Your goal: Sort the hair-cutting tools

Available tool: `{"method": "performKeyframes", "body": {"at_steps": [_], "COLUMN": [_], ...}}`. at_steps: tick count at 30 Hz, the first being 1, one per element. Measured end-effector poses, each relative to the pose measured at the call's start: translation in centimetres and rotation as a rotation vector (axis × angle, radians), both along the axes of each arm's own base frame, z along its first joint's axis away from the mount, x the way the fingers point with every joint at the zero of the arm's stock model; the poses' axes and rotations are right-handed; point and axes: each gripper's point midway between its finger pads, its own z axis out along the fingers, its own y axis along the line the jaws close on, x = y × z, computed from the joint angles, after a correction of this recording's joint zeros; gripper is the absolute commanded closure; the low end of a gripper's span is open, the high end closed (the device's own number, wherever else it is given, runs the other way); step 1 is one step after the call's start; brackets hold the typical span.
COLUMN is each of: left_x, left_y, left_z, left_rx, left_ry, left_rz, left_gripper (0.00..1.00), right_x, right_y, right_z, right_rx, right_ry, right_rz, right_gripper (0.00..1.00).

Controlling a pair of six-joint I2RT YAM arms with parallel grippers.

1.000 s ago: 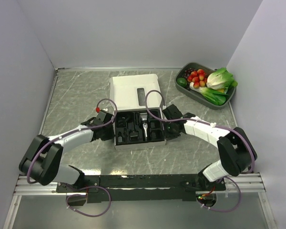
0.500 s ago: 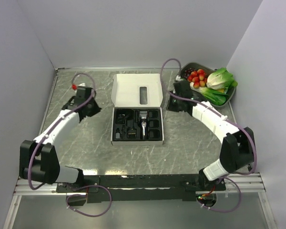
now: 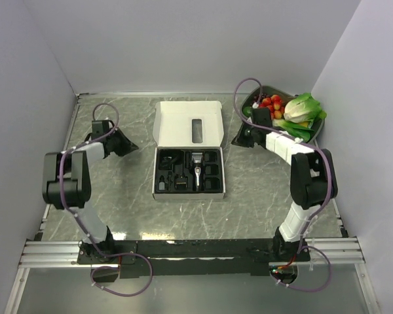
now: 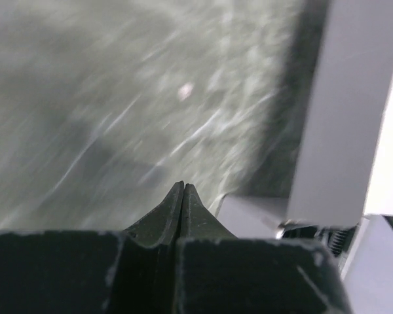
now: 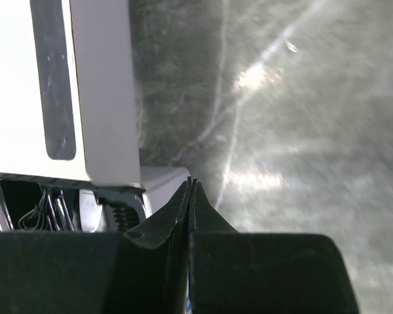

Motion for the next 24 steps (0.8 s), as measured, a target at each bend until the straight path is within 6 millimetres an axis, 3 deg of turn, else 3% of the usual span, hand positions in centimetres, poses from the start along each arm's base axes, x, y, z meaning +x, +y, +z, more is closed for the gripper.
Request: {"method": "performKeyframes", "body": {"at_steps": [6, 11, 18, 24], "left_x": [4.3, 6.7, 8.9, 9.9], "left_y": [-2.5, -3.8, -5.6, -8.3], "left_z": [-0.5, -0.8, -2.6, -2.7], "left_rx": [-0.139, -0.213, -0.270, -0.294], "left_ry": [-0.081, -0.119, -0.107, -0.113], "left_rz": [-0.145, -0.232, -0.309, -0.377], "left_gripper": [0.99, 0.99, 0.99, 0.99], "right_x": [2.7, 4.2, 7.0, 7.4], "right_y": [1.5, 2.3, 5.1, 6.6], "right_z": [-2.8, -4.5, -3.8, -3.7], "right_rx": [0.062, 0.148, 0.299, 0.382], "right_ry": [0.014, 0.042, 0.009, 0.020], "right_rz": [0.068, 0.121, 0.227, 0.268], "right_gripper": [1.00, 1.00, 1.00, 1.00]}}
